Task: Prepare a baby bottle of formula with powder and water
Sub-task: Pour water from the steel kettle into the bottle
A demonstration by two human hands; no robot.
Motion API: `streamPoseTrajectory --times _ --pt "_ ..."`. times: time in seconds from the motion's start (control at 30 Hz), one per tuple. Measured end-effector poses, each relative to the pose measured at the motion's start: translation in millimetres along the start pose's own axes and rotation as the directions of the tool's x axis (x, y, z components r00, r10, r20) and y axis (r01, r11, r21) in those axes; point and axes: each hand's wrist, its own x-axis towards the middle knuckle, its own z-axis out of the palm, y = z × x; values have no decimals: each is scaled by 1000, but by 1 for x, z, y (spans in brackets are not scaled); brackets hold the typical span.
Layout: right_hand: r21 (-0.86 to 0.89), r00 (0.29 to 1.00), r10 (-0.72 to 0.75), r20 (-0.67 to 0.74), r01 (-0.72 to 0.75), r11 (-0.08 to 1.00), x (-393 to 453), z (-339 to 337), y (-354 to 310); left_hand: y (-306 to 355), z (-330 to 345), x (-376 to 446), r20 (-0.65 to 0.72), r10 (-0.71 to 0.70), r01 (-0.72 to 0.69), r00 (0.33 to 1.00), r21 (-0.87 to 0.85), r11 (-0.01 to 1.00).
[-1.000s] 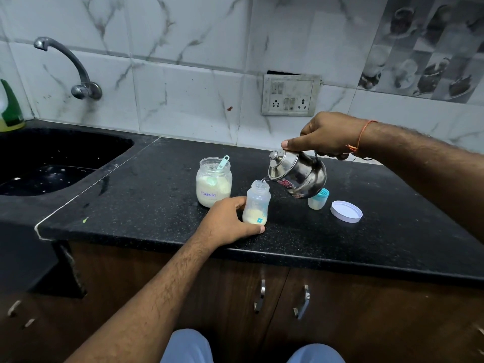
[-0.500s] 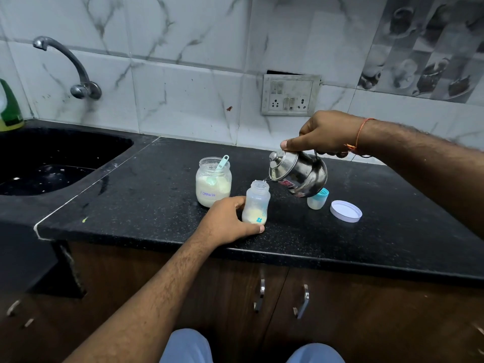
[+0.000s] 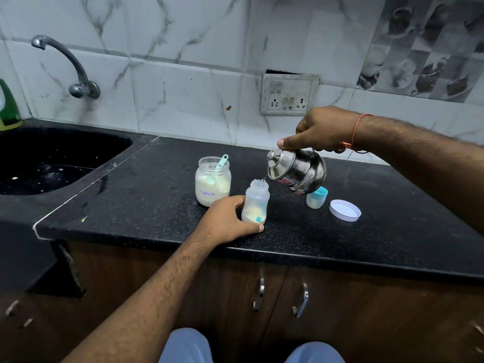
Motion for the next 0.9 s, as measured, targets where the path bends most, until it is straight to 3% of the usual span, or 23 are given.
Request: streamPoseTrajectory --times 0.9 --pt "-165 999 -33 4 33 986 3 -2 -13 0 0 0 0 7 -7 1000 5 1000"
